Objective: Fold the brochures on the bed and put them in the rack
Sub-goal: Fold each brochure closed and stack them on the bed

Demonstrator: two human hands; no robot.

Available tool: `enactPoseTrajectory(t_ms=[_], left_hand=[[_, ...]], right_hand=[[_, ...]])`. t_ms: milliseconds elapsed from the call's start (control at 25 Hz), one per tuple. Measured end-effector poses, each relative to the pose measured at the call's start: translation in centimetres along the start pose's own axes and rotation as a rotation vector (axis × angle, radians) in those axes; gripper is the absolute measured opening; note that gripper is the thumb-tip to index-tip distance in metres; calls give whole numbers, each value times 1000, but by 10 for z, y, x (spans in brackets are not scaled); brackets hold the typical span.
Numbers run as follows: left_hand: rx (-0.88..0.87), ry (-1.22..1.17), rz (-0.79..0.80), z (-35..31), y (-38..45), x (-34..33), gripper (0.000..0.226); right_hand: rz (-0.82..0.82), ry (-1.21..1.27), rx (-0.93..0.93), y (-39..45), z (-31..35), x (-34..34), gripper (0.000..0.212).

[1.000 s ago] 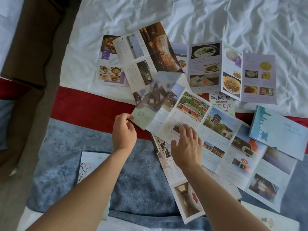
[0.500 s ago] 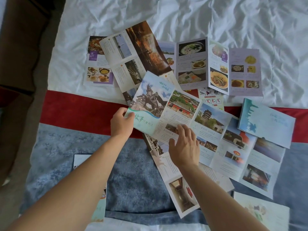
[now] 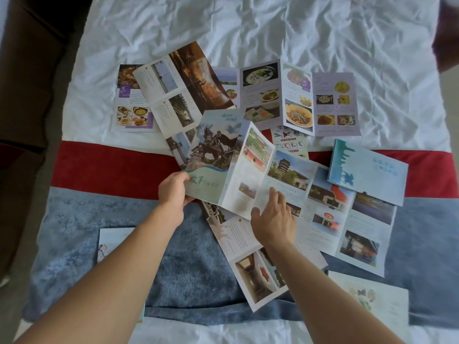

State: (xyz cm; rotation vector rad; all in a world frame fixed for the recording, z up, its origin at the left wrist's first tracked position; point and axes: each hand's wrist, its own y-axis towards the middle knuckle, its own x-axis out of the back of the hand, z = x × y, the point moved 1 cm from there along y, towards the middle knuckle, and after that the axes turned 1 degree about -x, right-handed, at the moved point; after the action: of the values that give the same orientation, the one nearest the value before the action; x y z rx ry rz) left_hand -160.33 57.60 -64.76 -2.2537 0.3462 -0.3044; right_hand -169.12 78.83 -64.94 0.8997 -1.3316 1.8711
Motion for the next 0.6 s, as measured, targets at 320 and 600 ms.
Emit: enactPoseTrajectory(t_ms=[320,600], left_hand=[[-141,488,96,52,-47,-54,11],[-322,1060,95,98,-71,-110,10]], right_hand=[[-56,29,-50,-2,-73,28,60],[-89,42,-140,12,-132,41,61]])
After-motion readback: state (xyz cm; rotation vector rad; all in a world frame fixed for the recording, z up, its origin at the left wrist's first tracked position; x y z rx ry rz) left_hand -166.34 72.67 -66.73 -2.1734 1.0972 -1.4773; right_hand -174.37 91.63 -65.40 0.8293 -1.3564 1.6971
